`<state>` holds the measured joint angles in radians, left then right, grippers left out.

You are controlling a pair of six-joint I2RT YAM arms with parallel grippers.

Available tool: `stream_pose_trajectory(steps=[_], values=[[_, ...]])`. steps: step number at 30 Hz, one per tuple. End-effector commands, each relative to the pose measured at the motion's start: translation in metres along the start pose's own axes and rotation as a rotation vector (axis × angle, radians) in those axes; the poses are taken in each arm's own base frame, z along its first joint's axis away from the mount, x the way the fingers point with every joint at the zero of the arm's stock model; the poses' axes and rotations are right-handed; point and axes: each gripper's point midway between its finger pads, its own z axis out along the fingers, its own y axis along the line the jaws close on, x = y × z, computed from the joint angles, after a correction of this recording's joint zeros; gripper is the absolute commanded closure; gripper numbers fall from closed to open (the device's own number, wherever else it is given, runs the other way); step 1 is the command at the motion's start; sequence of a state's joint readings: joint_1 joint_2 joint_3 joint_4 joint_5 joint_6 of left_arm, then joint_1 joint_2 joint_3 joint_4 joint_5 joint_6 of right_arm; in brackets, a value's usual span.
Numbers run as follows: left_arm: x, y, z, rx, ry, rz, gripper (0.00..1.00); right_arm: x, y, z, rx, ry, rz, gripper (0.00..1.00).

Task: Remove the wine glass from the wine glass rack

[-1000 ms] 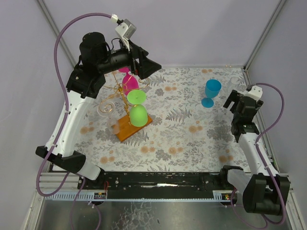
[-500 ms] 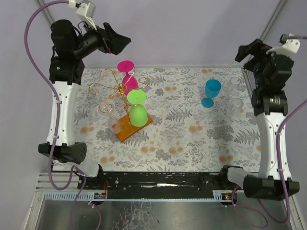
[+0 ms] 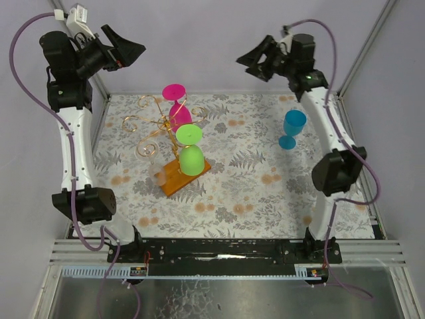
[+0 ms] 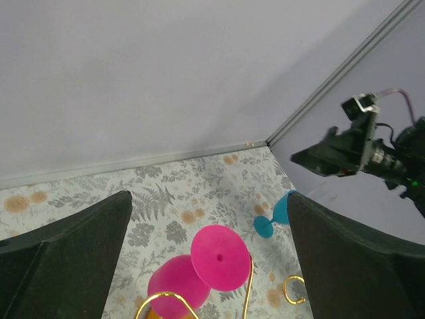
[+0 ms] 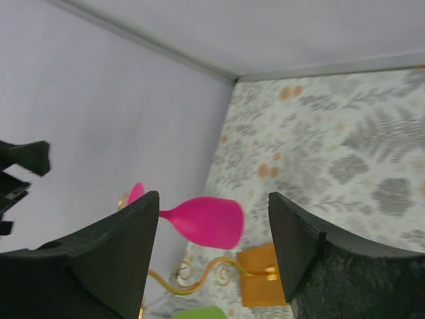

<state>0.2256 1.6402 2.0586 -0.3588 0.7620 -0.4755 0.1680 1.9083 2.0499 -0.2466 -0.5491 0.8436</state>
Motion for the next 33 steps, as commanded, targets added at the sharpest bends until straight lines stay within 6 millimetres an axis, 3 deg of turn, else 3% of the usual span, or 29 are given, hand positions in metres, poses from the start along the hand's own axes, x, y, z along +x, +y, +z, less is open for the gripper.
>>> stream_pose_trajectory(steps=[1, 6, 11, 22, 33], values=[[-0.006, -0.02, -0.015, 0.058, -0.027, 0.027, 0.0, 0.022, 0.1, 0.014, -0.274, 0.109, 0.052, 0.28], [0.003, -0.024, -0.024, 0.059, -0.013, 0.026, 0.0, 0.054, 0.114, 0.05, -0.328, 0.197, 0.115, 0.31], [0.006, -0.029, -0.03, 0.066, -0.009, 0.036, 0.0, 0.084, 0.124, 0.068, -0.357, 0.254, 0.154, 0.34], [0.01, -0.031, -0.031, 0.079, 0.0, 0.028, 0.0, 0.131, 0.147, 0.082, -0.406, 0.358, 0.19, 0.39], [0.013, -0.031, -0.032, 0.087, 0.007, 0.029, 0.0, 0.146, 0.152, 0.087, -0.426, 0.397, 0.209, 0.48]])
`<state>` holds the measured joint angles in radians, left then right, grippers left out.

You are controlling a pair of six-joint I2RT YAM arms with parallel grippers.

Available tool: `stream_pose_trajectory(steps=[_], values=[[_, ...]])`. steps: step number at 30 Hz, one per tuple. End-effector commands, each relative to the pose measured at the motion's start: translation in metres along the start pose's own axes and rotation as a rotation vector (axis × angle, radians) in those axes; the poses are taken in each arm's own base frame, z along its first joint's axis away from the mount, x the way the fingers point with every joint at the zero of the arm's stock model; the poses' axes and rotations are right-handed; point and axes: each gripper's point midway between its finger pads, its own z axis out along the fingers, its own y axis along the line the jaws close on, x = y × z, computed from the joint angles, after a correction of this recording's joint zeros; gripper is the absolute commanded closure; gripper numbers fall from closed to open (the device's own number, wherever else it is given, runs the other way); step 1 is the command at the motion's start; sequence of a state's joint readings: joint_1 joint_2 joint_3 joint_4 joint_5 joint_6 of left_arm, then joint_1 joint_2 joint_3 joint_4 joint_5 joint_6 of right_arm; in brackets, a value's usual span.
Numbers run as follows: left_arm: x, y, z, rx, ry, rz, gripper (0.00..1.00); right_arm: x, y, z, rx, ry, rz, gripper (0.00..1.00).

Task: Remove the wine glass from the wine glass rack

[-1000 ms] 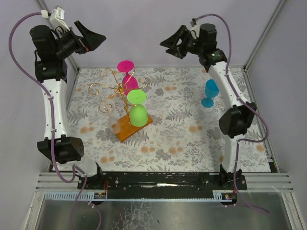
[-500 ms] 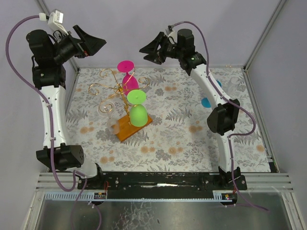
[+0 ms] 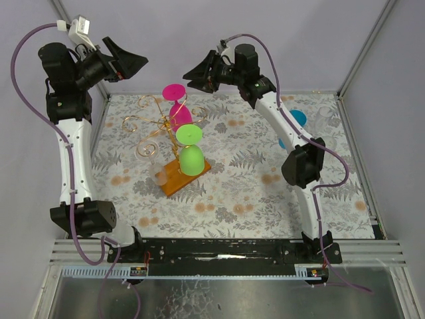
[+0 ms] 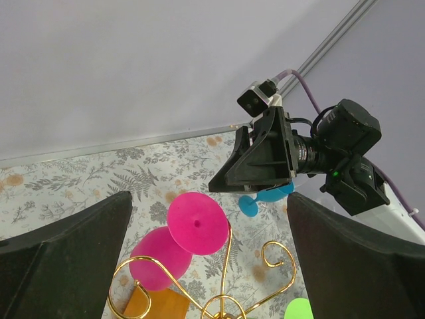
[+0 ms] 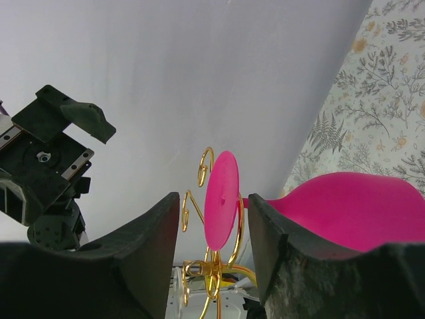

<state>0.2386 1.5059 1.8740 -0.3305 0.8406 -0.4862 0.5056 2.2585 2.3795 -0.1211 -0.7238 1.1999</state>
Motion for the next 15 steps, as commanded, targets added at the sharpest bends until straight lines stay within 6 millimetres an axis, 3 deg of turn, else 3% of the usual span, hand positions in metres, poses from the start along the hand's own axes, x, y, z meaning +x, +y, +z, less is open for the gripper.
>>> stream_pose_trajectory(steps=[1, 15], values=[[-0.012, -0.012, -0.006, 0.036, -0.038, 0.056, 0.0, 0.005, 0.034, -0.001, -0.093, 0.025, -0.051, 0.49], [-0.011, -0.011, -0.004, 0.043, -0.038, 0.048, 0.0, 0.02, 0.023, 0.007, -0.074, 0.075, -0.03, 0.53]])
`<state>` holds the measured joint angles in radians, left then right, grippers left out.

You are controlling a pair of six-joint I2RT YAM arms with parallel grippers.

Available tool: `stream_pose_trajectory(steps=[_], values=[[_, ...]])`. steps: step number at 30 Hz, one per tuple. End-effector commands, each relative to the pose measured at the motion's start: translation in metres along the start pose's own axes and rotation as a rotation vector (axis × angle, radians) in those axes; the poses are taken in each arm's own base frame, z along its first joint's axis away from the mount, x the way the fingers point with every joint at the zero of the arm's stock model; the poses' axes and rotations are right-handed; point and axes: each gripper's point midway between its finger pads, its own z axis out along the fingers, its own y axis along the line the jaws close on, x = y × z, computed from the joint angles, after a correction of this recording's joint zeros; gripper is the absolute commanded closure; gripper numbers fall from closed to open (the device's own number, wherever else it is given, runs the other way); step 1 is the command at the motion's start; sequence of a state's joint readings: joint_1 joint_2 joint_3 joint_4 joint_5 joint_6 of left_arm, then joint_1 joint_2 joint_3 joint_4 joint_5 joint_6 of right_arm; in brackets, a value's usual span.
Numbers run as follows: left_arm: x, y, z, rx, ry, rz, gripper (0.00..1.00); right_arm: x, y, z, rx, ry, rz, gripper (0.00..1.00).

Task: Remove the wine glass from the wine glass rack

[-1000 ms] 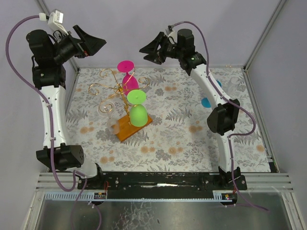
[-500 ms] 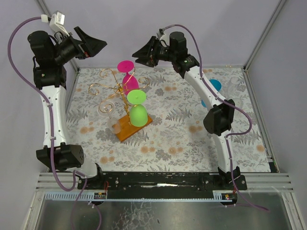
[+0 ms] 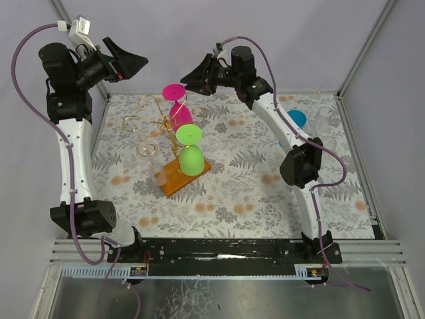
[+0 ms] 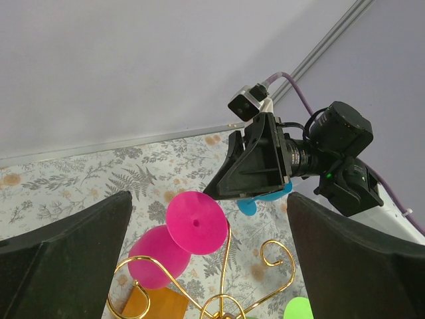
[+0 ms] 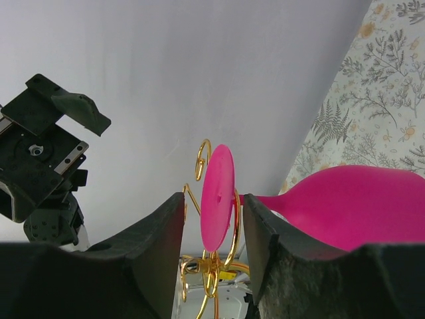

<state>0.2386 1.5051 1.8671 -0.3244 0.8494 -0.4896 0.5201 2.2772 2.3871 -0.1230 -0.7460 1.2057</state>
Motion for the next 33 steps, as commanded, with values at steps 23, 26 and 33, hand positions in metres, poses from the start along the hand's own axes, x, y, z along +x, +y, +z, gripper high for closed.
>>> stream_pose_trajectory(steps=[23, 26, 33], values=[[-0.01, -0.01, -0.004, 0.041, -0.039, 0.043, 0.0, 0.021, 0.01, 0.002, -0.026, 0.074, -0.031, 0.7], [-0.01, -0.011, -0.004, 0.042, -0.039, 0.048, 0.0, 0.022, 0.006, 0.003, -0.014, 0.081, -0.023, 0.7], [-0.008, -0.01, -0.004, 0.042, -0.035, 0.043, 0.0, 0.026, -0.003, 0.005, 0.006, 0.095, -0.01, 0.74]])
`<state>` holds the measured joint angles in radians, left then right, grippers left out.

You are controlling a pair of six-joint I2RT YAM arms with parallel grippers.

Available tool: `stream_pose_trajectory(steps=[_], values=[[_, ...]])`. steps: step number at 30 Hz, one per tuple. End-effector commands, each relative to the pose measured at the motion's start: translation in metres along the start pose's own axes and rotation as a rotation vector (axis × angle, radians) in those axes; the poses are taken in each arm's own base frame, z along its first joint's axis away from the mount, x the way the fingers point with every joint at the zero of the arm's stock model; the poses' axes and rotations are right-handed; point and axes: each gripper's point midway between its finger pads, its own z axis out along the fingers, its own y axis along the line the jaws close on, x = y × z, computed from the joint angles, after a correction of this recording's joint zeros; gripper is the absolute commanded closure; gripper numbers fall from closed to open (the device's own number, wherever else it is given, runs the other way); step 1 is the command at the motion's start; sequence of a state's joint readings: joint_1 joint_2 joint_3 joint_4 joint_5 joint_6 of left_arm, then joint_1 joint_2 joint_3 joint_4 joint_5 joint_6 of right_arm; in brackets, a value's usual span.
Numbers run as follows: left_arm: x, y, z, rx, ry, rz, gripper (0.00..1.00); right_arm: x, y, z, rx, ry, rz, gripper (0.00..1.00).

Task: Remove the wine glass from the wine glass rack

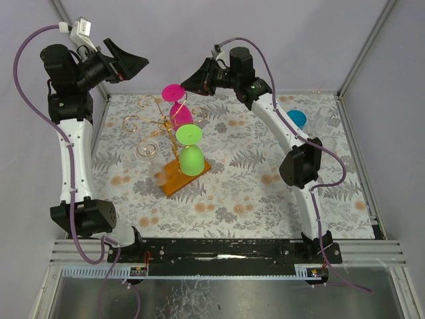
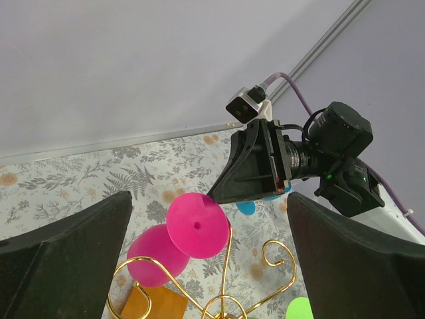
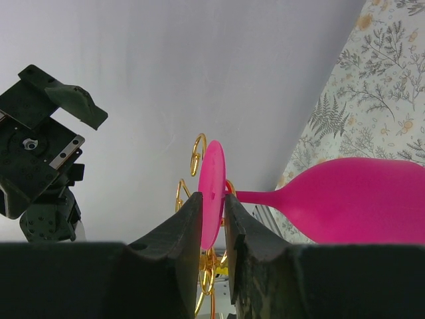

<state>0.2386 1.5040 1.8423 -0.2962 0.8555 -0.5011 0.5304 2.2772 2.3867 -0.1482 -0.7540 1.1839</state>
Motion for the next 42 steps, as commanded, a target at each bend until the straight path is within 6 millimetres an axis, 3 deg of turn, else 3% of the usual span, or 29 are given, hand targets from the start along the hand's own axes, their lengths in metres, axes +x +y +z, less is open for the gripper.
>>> stream_pose_trajectory(steps=[1, 10, 17, 24, 31, 42], values=[[-0.01, -0.012, -0.006, 0.034, -0.035, 0.051, 0.0, 0.017, -0.001, 0.003, -0.005, 0.072, -0.005, 0.75], [-0.01, -0.011, -0.006, 0.035, -0.034, 0.051, 0.0, 0.018, -0.001, 0.002, -0.003, 0.077, -0.013, 0.99], [-0.008, -0.01, -0.006, 0.034, -0.033, 0.048, 0.0, 0.013, 0.009, -0.005, 0.002, 0.044, -0.039, 1.0], [-0.008, -0.011, -0.005, 0.04, -0.035, 0.038, 0.0, -0.005, 0.031, -0.025, -0.005, -0.029, -0.068, 1.0], [-0.008, -0.01, -0.004, 0.042, -0.035, 0.03, 0.0, -0.021, 0.04, -0.042, 0.002, -0.087, -0.073, 1.0], [-0.007, -0.011, -0.006, 0.038, -0.034, 0.033, 0.0, -0.018, 0.048, -0.044, -0.028, -0.075, -0.056, 1.0]])
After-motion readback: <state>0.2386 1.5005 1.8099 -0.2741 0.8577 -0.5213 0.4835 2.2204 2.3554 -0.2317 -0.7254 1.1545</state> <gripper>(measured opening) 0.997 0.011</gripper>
